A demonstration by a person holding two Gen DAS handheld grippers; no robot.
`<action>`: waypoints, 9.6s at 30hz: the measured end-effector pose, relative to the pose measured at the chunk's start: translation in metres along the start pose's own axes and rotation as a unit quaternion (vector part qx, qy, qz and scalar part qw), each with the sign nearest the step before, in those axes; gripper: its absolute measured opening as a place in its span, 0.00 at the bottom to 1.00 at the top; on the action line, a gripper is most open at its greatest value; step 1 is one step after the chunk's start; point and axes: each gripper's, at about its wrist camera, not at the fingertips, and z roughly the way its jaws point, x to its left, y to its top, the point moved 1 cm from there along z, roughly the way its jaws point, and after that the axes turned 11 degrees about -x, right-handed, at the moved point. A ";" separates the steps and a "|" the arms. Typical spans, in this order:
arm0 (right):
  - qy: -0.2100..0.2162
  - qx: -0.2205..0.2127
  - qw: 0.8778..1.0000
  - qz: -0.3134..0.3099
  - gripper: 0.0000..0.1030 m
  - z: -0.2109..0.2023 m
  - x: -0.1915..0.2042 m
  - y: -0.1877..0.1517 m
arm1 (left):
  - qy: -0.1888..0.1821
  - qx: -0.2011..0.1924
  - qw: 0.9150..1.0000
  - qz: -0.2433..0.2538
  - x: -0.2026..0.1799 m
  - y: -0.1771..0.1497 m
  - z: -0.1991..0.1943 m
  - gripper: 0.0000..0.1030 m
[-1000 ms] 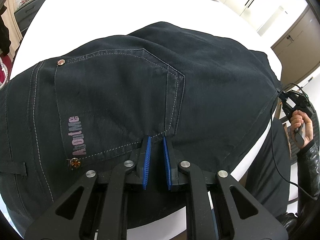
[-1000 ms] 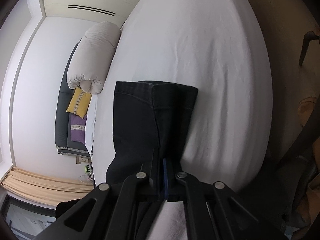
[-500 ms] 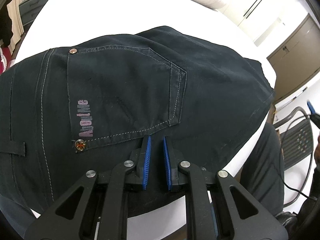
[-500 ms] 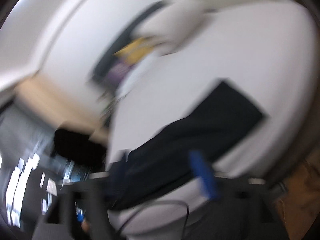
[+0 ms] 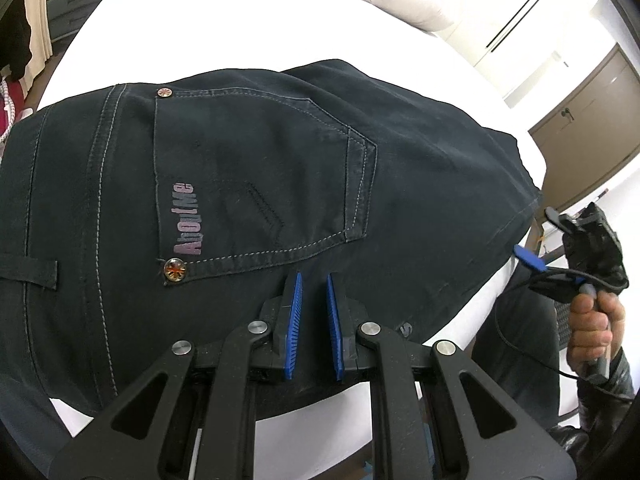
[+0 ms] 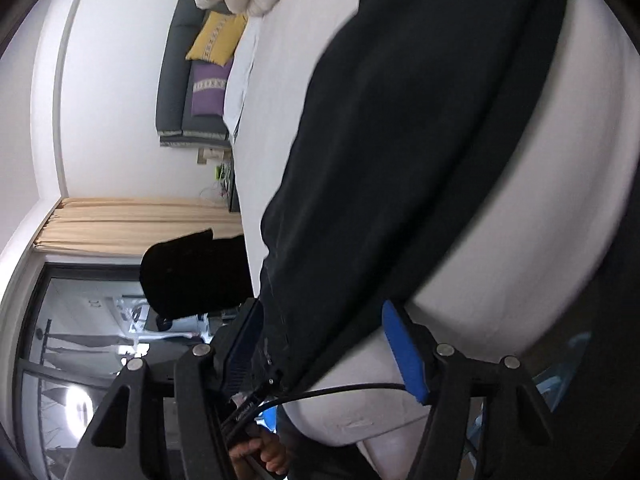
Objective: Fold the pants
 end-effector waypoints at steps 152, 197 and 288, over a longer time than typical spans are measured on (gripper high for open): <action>0.070 -0.289 0.951 0.078 0.32 -0.135 -0.101 0.168 | 0.020 -0.042 0.999 -0.021 -0.017 0.033 0.047 0.12; -0.243 -0.092 0.670 -0.695 0.06 0.088 0.150 -0.145 | -0.189 0.086 0.958 -0.196 -0.066 0.098 0.129 0.19; -0.025 0.185 0.964 -0.191 0.00 0.044 0.017 0.073 | 0.022 0.000 0.998 0.064 -0.083 0.031 0.074 0.12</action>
